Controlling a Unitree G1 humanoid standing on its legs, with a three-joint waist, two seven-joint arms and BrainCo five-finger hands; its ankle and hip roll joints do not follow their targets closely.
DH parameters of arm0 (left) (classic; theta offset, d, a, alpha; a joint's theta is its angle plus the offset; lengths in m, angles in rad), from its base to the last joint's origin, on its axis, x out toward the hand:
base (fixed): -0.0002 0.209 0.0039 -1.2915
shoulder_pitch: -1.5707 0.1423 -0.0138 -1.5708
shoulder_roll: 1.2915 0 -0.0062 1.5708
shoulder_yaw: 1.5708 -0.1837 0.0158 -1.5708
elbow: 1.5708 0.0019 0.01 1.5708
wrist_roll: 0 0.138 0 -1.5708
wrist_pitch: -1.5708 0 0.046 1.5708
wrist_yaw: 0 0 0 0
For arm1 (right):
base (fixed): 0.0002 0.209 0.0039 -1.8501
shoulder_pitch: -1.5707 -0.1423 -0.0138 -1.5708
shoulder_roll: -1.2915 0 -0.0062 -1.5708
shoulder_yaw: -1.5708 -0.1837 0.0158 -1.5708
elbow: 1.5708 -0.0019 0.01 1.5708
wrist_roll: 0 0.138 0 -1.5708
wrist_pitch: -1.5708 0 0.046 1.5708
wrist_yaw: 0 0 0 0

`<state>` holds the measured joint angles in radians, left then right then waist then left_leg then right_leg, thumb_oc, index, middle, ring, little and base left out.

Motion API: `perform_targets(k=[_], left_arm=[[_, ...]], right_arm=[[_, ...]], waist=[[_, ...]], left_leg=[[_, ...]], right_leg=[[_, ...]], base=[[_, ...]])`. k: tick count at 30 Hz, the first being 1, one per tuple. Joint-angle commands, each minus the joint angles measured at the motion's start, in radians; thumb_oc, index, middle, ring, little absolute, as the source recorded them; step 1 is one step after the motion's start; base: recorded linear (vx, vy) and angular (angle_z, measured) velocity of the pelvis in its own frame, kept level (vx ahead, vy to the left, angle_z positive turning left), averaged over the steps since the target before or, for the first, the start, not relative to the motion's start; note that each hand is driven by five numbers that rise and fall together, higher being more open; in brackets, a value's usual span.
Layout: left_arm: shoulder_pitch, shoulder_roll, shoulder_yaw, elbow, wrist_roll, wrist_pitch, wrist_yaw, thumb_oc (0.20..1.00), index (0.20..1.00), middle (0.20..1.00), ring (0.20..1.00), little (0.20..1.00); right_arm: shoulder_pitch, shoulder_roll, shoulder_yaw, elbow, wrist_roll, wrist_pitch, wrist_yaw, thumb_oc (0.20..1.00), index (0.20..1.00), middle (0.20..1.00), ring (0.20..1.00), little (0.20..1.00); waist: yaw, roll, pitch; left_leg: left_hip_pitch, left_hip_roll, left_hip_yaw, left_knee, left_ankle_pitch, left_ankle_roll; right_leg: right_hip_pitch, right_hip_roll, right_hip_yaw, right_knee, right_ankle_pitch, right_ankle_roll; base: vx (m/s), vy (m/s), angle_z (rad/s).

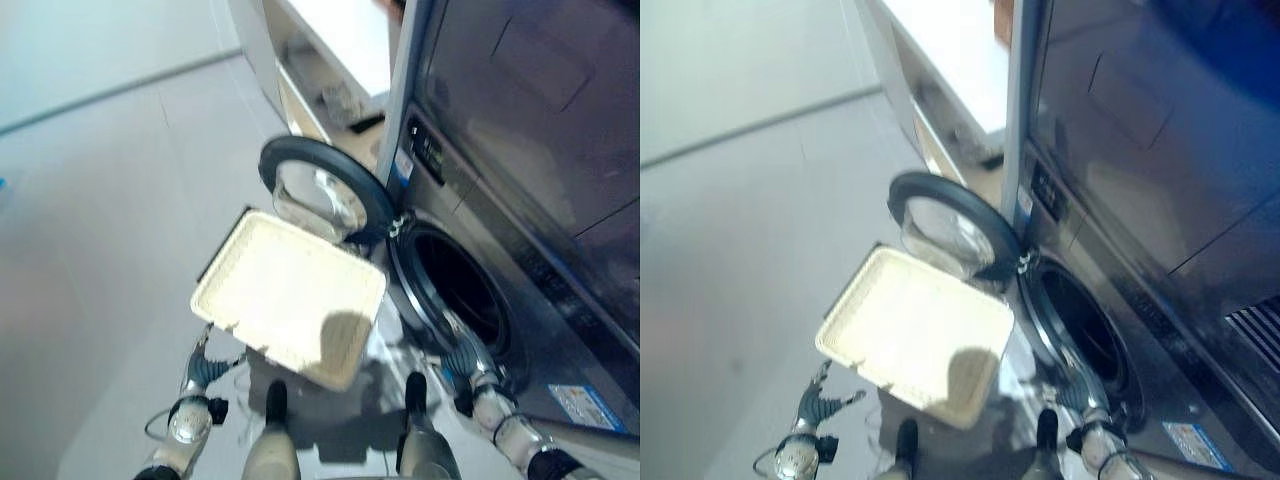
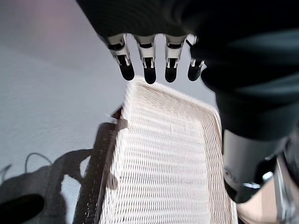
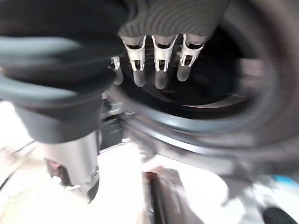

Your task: Put the clothes into the washing machine.

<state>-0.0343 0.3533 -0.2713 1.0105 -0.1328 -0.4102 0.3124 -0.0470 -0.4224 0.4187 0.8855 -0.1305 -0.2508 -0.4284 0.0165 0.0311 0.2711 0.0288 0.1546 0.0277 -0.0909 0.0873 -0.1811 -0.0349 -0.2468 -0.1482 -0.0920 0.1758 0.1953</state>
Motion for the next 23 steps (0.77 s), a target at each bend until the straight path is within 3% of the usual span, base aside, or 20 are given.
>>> perform_targets(k=[1,3,4,7,10,23], left_arm=[[-0.023,0.012,0.033,0.108,-0.048,0.061,-0.182,1.000,1.000,1.000,1.000,1.000],[-0.006,-0.003,0.046,0.152,-0.031,0.093,-0.232,1.000,1.000,1.000,1.000,1.000],[0.002,-0.008,0.052,0.176,-0.011,0.126,-0.251,1.000,1.000,1.000,1.000,1.000],[0.015,-0.023,0.054,0.220,0.044,0.177,-0.263,1.000,1.000,1.000,1.000,1.000],[0.025,-0.033,0.059,0.243,0.063,0.211,-0.287,1.000,1.000,1.000,1.000,1.000],[0.040,-0.052,0.088,0.281,-0.018,0.327,-0.412,1.000,1.000,1.000,1.000,1.000]], right_arm=[[-0.015,0.069,-0.085,0.160,0.238,0.077,0.219,1.000,1.000,1.000,1.000,1.000],[-0.010,0.100,-0.134,0.262,0.284,0.128,0.303,1.000,1.000,1.000,1.000,1.000],[-0.012,0.113,-0.161,0.319,0.310,0.186,0.352,1.000,1.000,1.000,1.000,1.000],[-0.012,0.132,-0.221,0.419,0.372,0.305,0.380,1.000,1.000,1.000,1.000,1.000],[-0.005,0.135,-0.278,0.481,0.383,0.376,0.396,1.000,1.000,1.000,1.000,1.000],[0.006,0.123,-0.377,0.563,0.384,0.417,0.441,1.000,1.000,1.000,1.000,1.000]], waist=[[0.023,-0.042,-0.073],[0.027,-0.037,-0.108],[0.030,-0.035,-0.127],[0.035,-0.028,-0.165],[0.031,-0.024,-0.191],[0.025,-0.018,-0.228]], left_leg=[[0.026,-0.046,0.097,0.011,-0.052,0.057],[0.048,-0.043,0.110,0.004,-0.056,0.057],[0.060,-0.041,0.117,0.004,-0.062,0.055],[0.082,-0.040,0.128,0.004,-0.074,0.056],[0.100,-0.041,0.133,0.004,-0.085,0.059],[0.130,-0.042,0.120,0.004,-0.109,0.070]], right_leg=[[0.045,0.004,-0.049,0.022,-0.051,0.018],[0.069,0.005,-0.057,0.012,-0.055,0.015],[0.082,0.007,-0.063,0.007,-0.058,0.014],[0.107,0.011,-0.067,0.005,-0.070,0.010],[0.123,0.014,-0.062,0.005,-0.078,0.006],[0.141,0.023,-0.029,0.005,-0.092,-0.002]], base=[[0.19,-0.020,0.03],[0.15,0.004,0.04],[0.14,0.007,0.03],[0.10,0.009,0.01],[0.07,0.009,0.03],[0.02,0.003,0.01]])
